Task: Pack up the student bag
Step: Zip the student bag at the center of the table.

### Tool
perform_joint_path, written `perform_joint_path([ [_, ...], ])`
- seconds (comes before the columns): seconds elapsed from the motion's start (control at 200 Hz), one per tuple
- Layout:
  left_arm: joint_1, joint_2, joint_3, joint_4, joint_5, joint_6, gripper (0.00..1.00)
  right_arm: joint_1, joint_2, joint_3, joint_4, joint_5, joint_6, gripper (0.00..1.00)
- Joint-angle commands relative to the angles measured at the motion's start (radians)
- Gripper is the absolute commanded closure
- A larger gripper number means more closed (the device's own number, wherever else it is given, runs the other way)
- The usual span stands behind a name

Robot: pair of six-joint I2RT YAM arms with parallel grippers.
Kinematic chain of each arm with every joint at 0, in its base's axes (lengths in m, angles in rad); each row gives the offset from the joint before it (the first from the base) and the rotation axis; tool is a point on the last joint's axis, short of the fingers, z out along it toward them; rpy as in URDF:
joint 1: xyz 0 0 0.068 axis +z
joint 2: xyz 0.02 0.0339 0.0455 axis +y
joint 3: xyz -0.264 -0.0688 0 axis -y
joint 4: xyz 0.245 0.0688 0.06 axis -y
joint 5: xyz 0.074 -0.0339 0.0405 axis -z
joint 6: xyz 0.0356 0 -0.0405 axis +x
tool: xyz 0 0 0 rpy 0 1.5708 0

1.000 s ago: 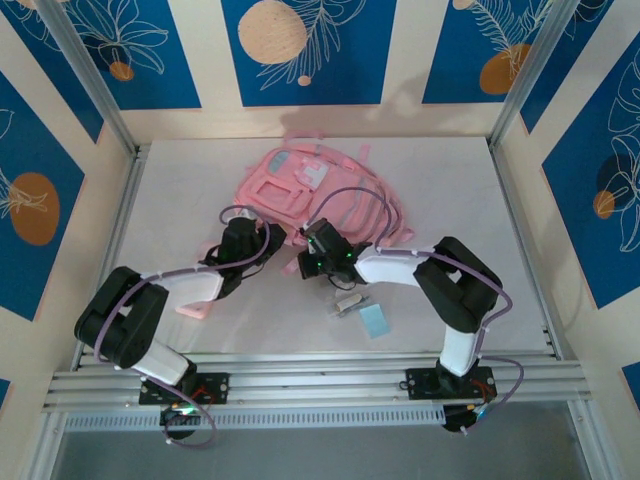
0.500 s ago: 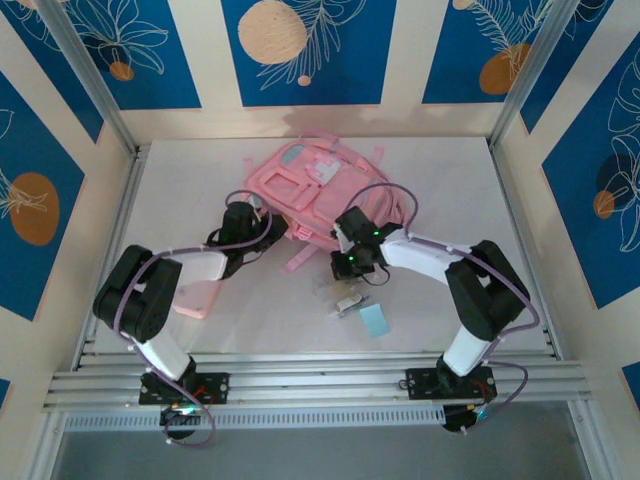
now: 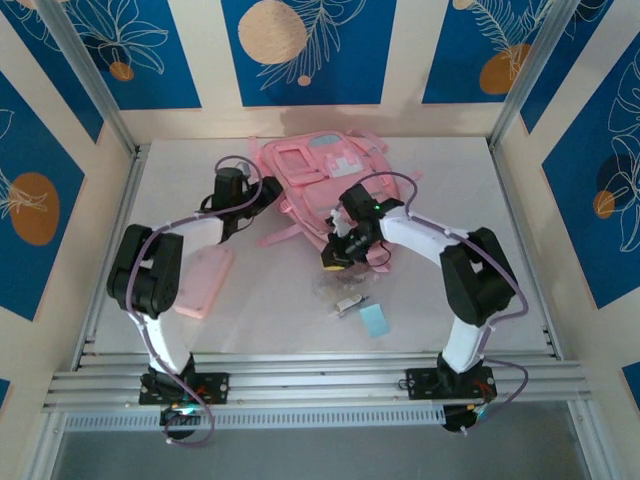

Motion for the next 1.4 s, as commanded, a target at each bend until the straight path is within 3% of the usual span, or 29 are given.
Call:
perform_joint_path([
  [0.0,-0.012,-0.120,-0.095,-0.018,0.026,-0.001,0.35,0.017,0.057,0.099,-0.002,-0.170,0.041,1.00],
  [0.22,-0.104,-0.220,-0.259,0.074,0.006,-0.122,0.26,0.059,0.147,0.236,0.008,-0.234,0.069,1.00],
  [0.405,-0.183,-0.148,-0.235,0.143,-0.003,-0.167,0.31,0.105,0.161,0.255,0.026,-0.253,0.095,1.00],
  [0.48,-0.188,-0.097,-0.230,0.200,0.003,-0.186,0.48,0.121,0.151,0.239,0.018,-0.253,0.093,1.00],
  [0.59,-0.179,-0.055,-0.230,0.249,-0.008,-0.181,1.00,0.133,0.129,0.201,-0.085,-0.229,0.014,1.00],
  [0.775,-0.137,-0.106,-0.221,0.144,-0.021,-0.084,1.00,0.081,0.099,0.103,-0.410,-0.056,-0.240,1.00],
  [0.94,-0.105,-0.168,-0.213,0.044,0.008,-0.006,1.00,-0.075,0.047,0.021,-0.411,0.111,-0.216,1.00],
  [1.115,-0.076,-0.219,-0.196,-0.072,0.026,0.088,1.00,-0.181,0.017,0.103,-0.431,0.292,-0.216,1.00],
  [1.28,-0.003,-0.203,-0.163,-0.105,0.034,0.119,1.00,-0.231,0.065,0.188,-0.474,0.546,-0.216,1.00],
  [1.35,0.024,-0.171,-0.108,-0.124,0.029,0.136,1.00,-0.209,0.082,0.199,-0.452,0.527,-0.233,1.00],
  [1.395,0.035,-0.145,-0.060,-0.146,0.019,0.147,1.00,-0.186,0.085,0.196,-0.417,0.446,-0.241,1.00],
])
